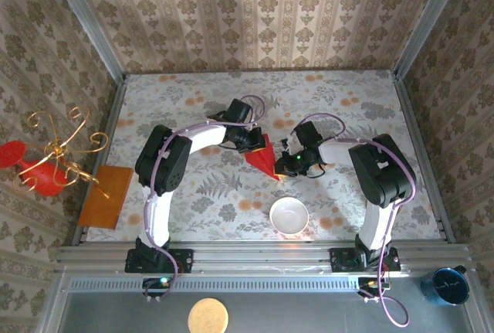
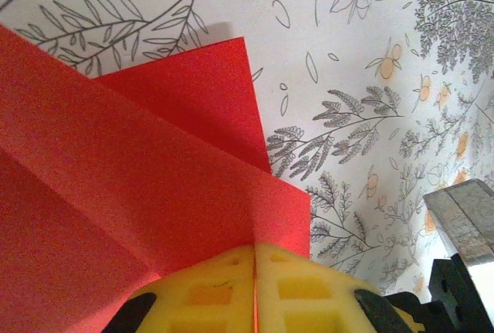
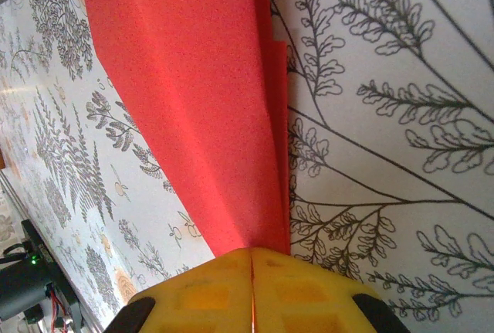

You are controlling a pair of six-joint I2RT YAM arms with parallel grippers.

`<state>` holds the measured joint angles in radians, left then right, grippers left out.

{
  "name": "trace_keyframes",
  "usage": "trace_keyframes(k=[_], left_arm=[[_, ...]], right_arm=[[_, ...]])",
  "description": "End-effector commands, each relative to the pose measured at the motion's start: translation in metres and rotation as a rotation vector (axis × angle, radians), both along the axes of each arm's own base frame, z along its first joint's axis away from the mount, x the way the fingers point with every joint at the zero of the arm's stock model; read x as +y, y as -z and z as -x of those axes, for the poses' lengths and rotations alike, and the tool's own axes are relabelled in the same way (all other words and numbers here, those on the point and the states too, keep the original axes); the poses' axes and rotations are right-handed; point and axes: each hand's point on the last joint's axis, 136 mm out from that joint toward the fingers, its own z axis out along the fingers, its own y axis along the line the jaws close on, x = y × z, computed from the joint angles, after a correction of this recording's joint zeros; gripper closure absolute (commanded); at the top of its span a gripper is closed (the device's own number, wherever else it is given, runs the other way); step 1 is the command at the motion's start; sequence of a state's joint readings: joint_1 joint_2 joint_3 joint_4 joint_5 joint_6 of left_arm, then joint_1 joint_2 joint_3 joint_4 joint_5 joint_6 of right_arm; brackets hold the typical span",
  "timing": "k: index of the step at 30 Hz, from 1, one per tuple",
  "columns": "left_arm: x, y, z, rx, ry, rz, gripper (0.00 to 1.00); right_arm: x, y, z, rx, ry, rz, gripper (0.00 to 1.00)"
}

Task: Fold a paper plane with a square sheet of paper (pick it up from the middle)
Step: Fourth fold the wing at the center of the table.

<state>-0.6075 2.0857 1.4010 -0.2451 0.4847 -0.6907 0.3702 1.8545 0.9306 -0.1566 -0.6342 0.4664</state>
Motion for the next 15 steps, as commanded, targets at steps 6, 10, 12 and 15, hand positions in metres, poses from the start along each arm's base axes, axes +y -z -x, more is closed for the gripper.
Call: trace_keyframes(k=[6, 10, 12, 15], left_arm=[[0.012, 0.018, 0.002, 0.043, -0.023, -0.06, 0.91], [0.015, 0.022, 0.002, 0.053, -0.031, -0.074, 0.92], [0.017, 0.024, 0.002, 0.058, -0.038, -0.083, 0.92], [0.02, 0.028, 0.003, 0.066, -0.048, -0.1, 0.92]], right_arm=[[-0.018, 0.026, 0.014, 0.08, 0.011, 0.103, 0.89], [-0.018, 0.027, 0.014, 0.079, 0.011, 0.103, 0.89], [-0.018, 0.028, 0.014, 0.081, 0.012, 0.103, 0.89], [-0.018, 0.028, 0.014, 0.082, 0.011, 0.103, 0.89]])
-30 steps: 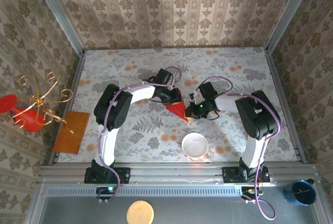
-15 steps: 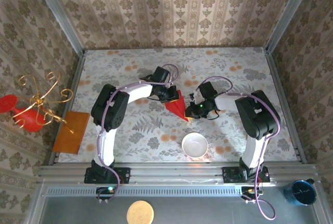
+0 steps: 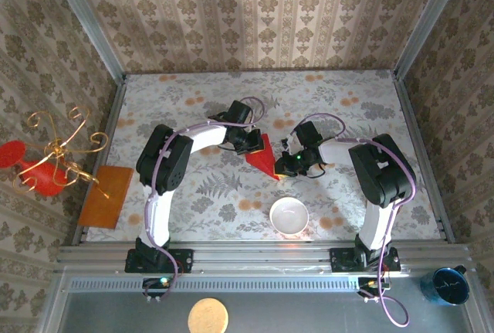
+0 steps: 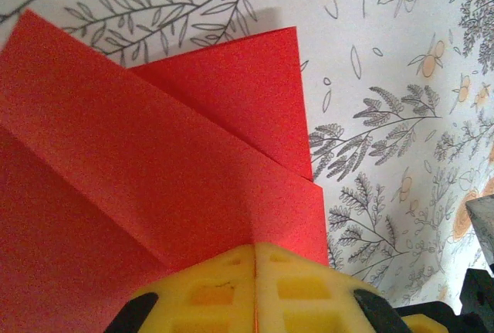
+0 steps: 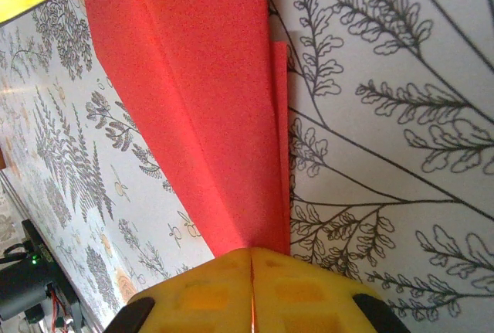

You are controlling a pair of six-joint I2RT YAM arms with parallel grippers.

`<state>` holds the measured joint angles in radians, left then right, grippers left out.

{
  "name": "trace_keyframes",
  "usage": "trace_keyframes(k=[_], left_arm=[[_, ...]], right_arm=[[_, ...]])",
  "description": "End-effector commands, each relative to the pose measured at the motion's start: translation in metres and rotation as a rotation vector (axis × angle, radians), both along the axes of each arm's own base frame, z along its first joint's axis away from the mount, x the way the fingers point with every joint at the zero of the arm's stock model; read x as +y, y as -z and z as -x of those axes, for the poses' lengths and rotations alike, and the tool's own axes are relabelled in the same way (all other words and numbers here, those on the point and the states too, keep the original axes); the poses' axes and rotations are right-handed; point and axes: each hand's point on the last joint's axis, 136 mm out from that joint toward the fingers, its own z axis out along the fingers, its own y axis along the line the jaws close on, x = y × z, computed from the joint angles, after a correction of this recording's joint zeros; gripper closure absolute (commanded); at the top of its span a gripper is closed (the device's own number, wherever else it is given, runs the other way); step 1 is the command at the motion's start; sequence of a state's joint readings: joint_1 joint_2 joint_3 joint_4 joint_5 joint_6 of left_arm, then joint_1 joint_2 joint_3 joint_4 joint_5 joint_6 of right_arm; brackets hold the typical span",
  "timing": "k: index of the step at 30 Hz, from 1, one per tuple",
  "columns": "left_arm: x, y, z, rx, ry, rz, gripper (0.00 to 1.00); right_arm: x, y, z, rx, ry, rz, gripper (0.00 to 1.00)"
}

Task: Fold a paper plane with a square sheet of paper (pick it up from the middle)
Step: Fourth fold the wing at the center of the table.

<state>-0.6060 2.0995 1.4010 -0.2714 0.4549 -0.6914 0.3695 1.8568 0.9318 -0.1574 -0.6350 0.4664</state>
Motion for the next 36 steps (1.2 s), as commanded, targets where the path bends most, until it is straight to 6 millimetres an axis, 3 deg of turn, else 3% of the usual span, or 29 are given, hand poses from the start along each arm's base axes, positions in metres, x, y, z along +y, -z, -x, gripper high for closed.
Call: trace_keyframes(k=[1, 11, 18, 20, 28, 36], left_arm=[[0.014, 0.017, 0.001, 0.049, -0.037, -0.06, 0.92], [0.019, 0.03, 0.004, 0.078, -0.045, -0.088, 0.92], [0.02, 0.04, 0.008, 0.104, -0.034, -0.108, 0.92], [0.021, 0.043, 0.009, 0.112, -0.032, -0.115, 0.92], [0.024, 0.049, 0.013, 0.142, -0.031, -0.143, 0.92], [0.027, 0.051, 0.017, 0.156, -0.031, -0.164, 0.92]], right_arm=[[-0.018, 0.028, 0.014, 0.082, 0.012, 0.104, 0.89], [-0.015, 0.024, 0.012, 0.074, 0.013, 0.087, 0.89], [0.009, -0.044, -0.014, -0.078, -0.006, -0.047, 0.84], [0.013, -0.052, -0.018, -0.104, -0.014, -0.047, 0.84], [0.022, -0.035, -0.036, -0.108, -0.024, 0.039, 0.9], [0.029, -0.016, -0.04, -0.063, -0.043, 0.074, 0.94]])
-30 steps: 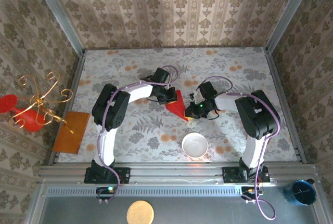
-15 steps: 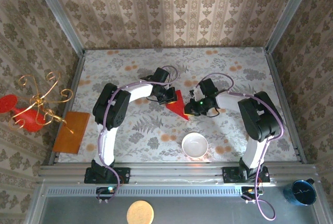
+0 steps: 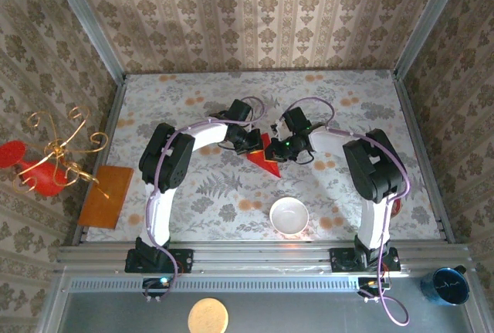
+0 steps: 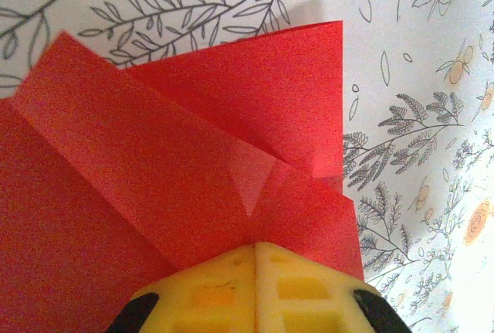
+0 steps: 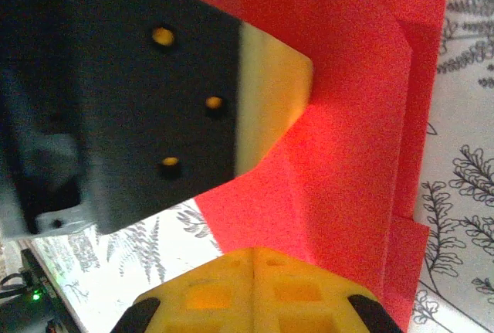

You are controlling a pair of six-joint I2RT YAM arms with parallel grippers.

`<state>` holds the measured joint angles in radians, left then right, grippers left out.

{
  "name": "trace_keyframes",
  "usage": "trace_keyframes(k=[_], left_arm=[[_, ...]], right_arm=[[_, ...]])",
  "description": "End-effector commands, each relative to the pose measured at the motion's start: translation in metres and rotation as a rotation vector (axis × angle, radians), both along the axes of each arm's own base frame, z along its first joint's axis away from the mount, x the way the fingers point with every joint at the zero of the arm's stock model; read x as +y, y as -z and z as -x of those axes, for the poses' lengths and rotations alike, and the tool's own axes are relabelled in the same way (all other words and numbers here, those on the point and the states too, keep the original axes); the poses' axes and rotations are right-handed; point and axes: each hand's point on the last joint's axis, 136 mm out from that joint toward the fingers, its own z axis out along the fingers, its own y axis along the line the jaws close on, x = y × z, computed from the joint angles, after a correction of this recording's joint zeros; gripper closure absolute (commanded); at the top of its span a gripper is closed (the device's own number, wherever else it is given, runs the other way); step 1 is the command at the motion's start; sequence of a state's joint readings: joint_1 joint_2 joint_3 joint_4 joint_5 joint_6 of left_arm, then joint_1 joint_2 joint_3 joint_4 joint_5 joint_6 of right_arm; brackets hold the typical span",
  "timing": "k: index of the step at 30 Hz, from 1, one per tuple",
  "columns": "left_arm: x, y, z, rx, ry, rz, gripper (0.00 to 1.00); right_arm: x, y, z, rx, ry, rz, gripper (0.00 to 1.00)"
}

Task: Fold a paper plane with a square sheet of paper (pick it up from the middle)
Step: Fourth fold the wing at the center of the table.

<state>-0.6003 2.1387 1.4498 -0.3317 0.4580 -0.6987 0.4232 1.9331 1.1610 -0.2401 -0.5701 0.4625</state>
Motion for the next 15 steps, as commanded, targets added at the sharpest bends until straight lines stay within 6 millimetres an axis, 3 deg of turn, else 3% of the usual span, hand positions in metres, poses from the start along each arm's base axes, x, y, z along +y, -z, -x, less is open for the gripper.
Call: trace_keyframes(k=[1, 9, 15], left_arm=[[0.026, 0.042, 0.018, 0.11, -0.02, -0.143, 0.92], [0.042, 0.052, 0.026, 0.145, -0.04, -0.224, 0.93], [0.051, 0.058, 0.031, 0.163, -0.059, -0.259, 0.93]], right_arm=[[-0.004, 0.013, 0.004, 0.034, -0.009, 0.056, 0.94], [-0.016, 0.039, 0.024, 0.117, 0.005, 0.091, 0.95], [-0.023, 0.042, 0.05, 0.176, 0.002, 0.04, 0.95]])
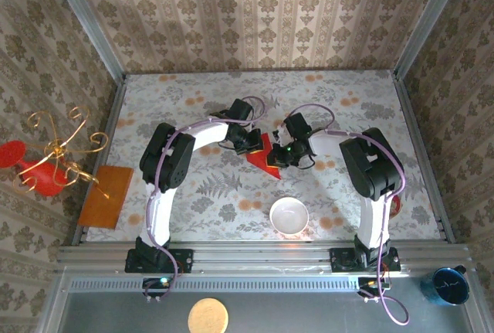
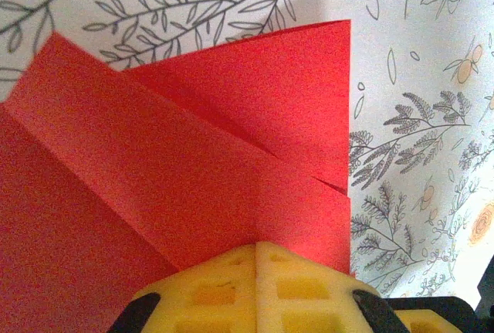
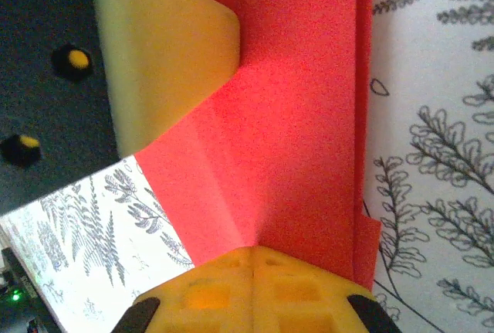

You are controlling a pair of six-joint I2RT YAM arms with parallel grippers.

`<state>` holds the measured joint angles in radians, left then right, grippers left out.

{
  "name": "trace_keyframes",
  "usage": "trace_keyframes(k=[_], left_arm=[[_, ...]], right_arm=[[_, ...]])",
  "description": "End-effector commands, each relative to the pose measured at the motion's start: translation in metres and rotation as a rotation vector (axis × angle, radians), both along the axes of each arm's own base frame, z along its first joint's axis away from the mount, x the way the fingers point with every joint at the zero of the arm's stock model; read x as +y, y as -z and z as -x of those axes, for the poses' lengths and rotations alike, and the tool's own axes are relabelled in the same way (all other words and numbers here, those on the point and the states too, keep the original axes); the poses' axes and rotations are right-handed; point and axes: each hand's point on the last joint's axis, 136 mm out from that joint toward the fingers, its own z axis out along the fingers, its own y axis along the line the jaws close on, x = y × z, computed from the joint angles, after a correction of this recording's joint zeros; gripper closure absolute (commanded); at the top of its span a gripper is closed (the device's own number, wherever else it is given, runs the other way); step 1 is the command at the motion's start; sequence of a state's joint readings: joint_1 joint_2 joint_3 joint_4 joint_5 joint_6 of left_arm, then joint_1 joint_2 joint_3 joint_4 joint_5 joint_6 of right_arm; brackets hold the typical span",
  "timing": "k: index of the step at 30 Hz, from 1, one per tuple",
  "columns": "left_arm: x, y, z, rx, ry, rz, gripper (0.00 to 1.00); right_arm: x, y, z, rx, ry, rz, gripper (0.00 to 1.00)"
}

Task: Fold a paper plane with a square sheet of paper (pick it up from the middle)
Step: Fourth fold the wing at the center of the table.

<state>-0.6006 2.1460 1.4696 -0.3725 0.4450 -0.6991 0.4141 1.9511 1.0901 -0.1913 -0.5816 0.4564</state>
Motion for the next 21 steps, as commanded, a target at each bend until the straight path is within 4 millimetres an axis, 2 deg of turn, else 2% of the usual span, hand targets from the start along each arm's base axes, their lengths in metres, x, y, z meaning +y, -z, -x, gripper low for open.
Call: trace_keyframes(k=[1, 9, 17, 19, 21], left_arm=[[0.05, 0.056, 0.03, 0.146, -0.056, -0.236, 0.93], [0.055, 0.059, 0.032, 0.152, -0.066, -0.252, 0.94], [0.054, 0.058, 0.031, 0.145, -0.06, -0.241, 0.94], [0.051, 0.055, 0.03, 0.139, -0.055, -0.226, 0.94], [0.047, 0.053, 0.029, 0.134, -0.049, -0.212, 0.94]], right_arm=[[-0.015, 0.018, 0.042, 0.146, -0.001, 0.027, 0.95], [-0.025, 0.01, 0.074, 0.181, -0.027, -0.008, 0.94], [-0.051, 0.026, 0.108, 0.205, -0.003, 0.043, 0.93], [-0.051, 0.026, 0.11, 0.202, 0.009, 0.016, 0.92], [-0.047, 0.013, 0.101, 0.16, 0.023, -0.009, 0.92]])
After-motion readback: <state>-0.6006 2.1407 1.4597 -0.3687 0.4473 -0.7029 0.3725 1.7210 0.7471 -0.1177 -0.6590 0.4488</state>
